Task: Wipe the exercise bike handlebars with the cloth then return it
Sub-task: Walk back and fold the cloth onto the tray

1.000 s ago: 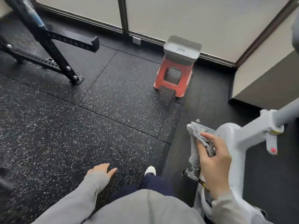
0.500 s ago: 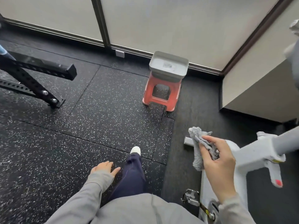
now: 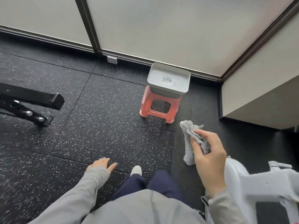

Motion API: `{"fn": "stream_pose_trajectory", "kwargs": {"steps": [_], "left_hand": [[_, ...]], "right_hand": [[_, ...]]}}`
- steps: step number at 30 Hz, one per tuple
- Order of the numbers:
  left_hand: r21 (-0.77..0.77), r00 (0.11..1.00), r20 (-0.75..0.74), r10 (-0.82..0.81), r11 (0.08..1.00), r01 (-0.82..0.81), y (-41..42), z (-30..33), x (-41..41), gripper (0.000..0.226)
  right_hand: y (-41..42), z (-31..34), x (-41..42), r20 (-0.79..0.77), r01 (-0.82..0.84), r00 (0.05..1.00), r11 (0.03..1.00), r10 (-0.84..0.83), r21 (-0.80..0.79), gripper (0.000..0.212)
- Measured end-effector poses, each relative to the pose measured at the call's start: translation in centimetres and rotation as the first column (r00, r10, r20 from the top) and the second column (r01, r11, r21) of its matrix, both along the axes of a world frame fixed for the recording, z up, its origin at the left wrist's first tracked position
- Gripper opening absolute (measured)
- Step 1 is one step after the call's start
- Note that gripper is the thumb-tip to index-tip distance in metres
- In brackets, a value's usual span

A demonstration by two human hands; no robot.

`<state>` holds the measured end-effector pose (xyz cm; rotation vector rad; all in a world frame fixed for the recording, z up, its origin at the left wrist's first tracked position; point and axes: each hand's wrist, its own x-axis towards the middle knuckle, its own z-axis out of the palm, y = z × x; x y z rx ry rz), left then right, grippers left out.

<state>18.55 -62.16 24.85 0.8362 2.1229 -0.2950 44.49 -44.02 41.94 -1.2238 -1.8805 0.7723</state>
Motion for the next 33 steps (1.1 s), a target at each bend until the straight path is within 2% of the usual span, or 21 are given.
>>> {"fn": "stream_pose_trajectory", "kwargs": {"steps": [5, 13, 21, 33], "left_hand": [[-0.010, 0.997, 0.070, 0.032, 0.999, -0.032, 4.5, -0.4, -1.2, 0.058], [-0.039, 0.996, 0.082, 0.044, 0.998, -0.040, 14.6, -0.8, -3.8, 0.058], [0.100, 0.992, 0.086, 0.088, 0.990, -0.096, 27.2, -0.6, -5.7, 0.057], [0.027, 0.998, 0.060, -0.024, 0.999, 0.022, 37.9, 0.1, -14.3, 0.056]], "right_hand": [[5.1, -0.8, -1.5, -0.001, 0.056, 0.998, 0.998, -0.056, -0.040, 0.024], [17.6, -0.8, -3.2, 0.008, 0.074, 0.997, 0.997, -0.074, -0.032, 0.022], [28.0, -0.2, -4.5, 0.026, 0.060, 0.998, 0.997, -0.059, -0.044, 0.021], [38.1, -0.8, -13.2, 0.036, 0.094, 0.995, 0.995, -0.093, -0.041, 0.023]]}}
